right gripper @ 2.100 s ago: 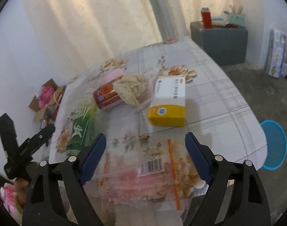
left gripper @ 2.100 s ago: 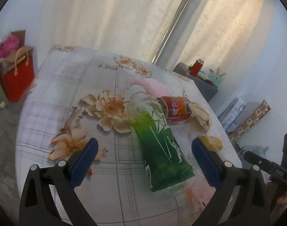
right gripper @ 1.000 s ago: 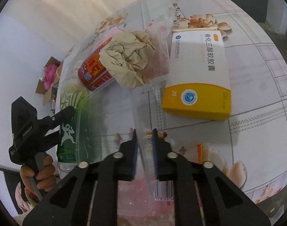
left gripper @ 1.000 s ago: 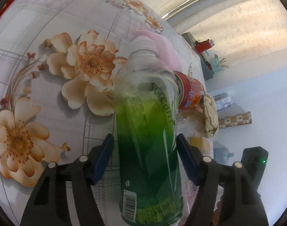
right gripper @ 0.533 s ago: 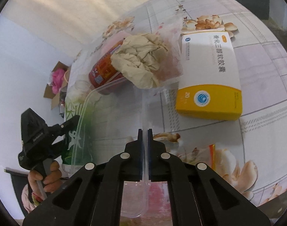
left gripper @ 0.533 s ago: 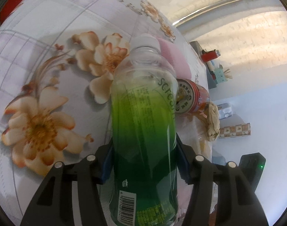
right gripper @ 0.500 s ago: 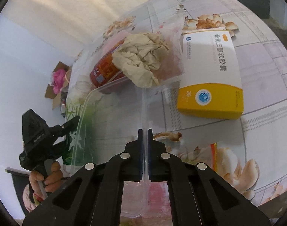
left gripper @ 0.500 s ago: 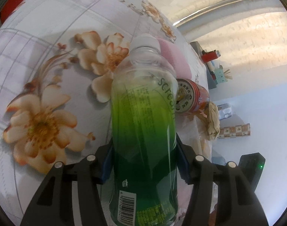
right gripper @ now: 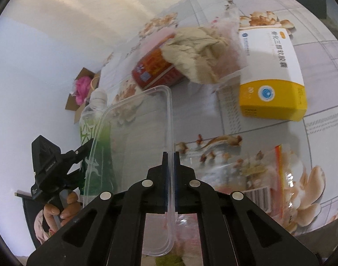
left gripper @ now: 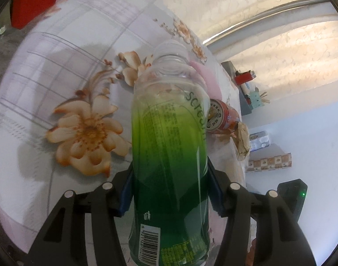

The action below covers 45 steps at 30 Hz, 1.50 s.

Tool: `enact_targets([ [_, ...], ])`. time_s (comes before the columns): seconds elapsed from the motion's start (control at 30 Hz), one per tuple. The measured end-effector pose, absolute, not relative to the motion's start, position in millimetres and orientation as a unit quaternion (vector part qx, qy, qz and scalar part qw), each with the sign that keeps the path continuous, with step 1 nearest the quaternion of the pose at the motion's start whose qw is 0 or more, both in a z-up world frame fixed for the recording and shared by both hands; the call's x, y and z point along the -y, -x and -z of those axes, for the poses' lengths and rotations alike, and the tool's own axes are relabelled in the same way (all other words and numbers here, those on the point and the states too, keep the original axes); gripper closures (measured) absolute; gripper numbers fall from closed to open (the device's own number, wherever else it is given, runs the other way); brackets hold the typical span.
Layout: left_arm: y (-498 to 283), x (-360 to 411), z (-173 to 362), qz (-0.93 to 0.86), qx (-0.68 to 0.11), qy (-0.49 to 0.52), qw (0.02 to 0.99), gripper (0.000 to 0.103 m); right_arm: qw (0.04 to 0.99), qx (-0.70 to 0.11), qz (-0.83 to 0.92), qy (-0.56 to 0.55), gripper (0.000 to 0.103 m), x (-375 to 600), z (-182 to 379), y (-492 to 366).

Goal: Collect trash
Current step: 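Carry the bottle and container with both tools over the blue wastebasket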

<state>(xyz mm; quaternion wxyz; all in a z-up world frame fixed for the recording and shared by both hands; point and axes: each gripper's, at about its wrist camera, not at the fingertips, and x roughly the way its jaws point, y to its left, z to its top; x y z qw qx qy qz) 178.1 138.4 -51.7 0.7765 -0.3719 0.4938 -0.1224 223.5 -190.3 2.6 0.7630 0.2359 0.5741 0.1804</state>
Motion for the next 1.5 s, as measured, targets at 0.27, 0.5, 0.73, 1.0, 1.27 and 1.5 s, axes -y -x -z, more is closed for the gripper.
enact_targets([
  [0.27,-154.7,-141.9,20.6,0.134,-0.46,0.363,0.799,0.048,0.779,-0.547,-0.196,-0.234,0.101,186.8,-26.8,-213.5],
  [0.5,-140.6,-126.4,-13.9,0.163,-0.434,0.344,0.817,0.048,0.801,-0.512,-0.194,-0.244,0.101,212.6,-49.7,-195.4],
  [0.73,-139.6,-89.7,-35.5,0.196,-0.428,0.318,0.823,0.048,0.82,-0.478,-0.171,-0.264,0.101,256.2,-63.2,-170.6],
  [1.0,-147.7,-24.9,-53.9,0.247,-0.437,0.282,0.818,0.048,0.837,-0.438,-0.123,-0.305,0.101,313.4,-75.4,-135.4],
  [1.27,-159.6,65.9,-55.5,0.305,-0.463,0.234,0.799,0.048,0.841,-0.405,-0.065,-0.351,0.101,387.1,-75.7,-90.8],
  [1.5,-173.6,173.1,-47.8,0.36,-0.5,0.178,0.767,0.048,0.84,-0.379,0.007,-0.389,0.101,455.6,-63.4,-45.6],
])
